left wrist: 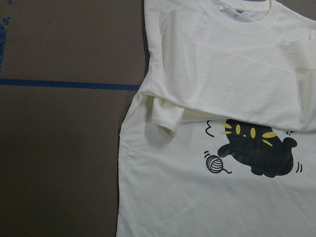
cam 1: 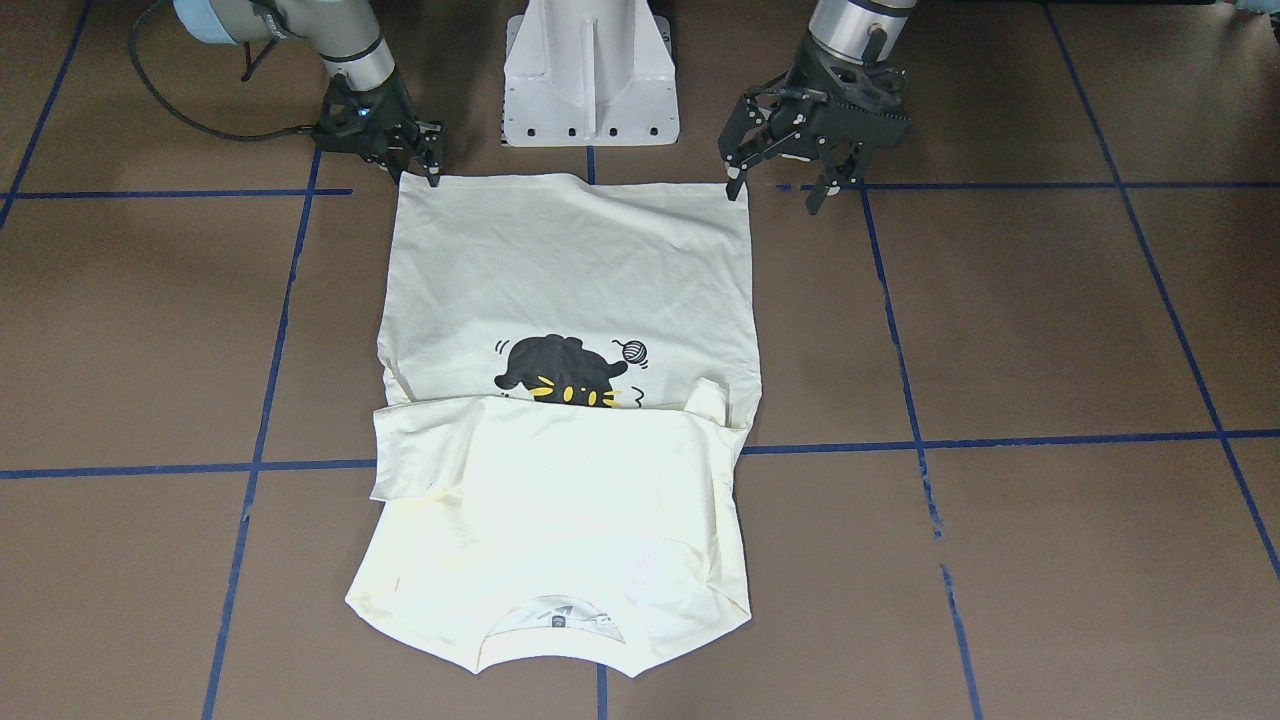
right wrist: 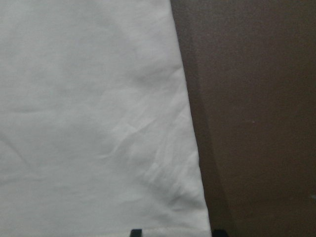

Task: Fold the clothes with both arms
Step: 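Move both grippers to the two corners of the shirt hem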

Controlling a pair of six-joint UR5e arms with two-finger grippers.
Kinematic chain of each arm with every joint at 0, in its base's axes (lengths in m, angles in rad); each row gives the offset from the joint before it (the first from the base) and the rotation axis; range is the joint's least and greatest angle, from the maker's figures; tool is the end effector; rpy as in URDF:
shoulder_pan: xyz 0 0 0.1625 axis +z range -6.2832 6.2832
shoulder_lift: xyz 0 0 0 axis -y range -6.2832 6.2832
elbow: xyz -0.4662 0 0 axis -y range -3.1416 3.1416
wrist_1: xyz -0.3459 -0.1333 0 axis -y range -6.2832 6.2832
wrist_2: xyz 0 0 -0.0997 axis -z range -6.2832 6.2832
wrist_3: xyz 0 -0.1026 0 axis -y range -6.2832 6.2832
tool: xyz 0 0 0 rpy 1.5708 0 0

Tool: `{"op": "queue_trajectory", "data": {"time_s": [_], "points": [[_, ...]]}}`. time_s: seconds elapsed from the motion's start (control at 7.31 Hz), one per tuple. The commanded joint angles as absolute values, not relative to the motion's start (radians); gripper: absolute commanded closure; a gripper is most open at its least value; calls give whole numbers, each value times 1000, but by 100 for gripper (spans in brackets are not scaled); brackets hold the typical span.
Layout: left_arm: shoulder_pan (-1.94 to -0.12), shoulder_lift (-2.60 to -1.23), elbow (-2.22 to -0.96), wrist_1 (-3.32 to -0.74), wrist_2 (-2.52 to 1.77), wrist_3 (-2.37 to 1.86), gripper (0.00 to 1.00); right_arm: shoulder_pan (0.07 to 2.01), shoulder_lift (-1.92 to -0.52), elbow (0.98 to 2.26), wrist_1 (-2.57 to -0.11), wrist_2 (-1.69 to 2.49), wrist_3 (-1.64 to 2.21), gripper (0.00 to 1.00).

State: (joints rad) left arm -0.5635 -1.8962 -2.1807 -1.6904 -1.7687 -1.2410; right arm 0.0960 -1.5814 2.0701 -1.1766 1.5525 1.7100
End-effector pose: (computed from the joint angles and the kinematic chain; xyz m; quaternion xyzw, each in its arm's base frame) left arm 0.3547 -0.3579 0.2888 0.1394 0.4886 -0.0509 0.8598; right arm -0.4280 -0.1770 0.4544 -0.0010 -0.4273 0.1100 0.8974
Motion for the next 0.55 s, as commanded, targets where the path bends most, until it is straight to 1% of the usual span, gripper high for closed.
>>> {"op": "queue_trajectory", "data": {"time_s": [0.0, 0.41], "points": [[-561, -1896, -2177, -1690, -1769, -1241, 0, 98, -1583, 2072, -1177, 1555, 1710, 61], [-561, -1898, -2177, -1692, -1769, -1241, 0, 117, -1585, 2069, -1178, 1555, 1709, 61]]}}
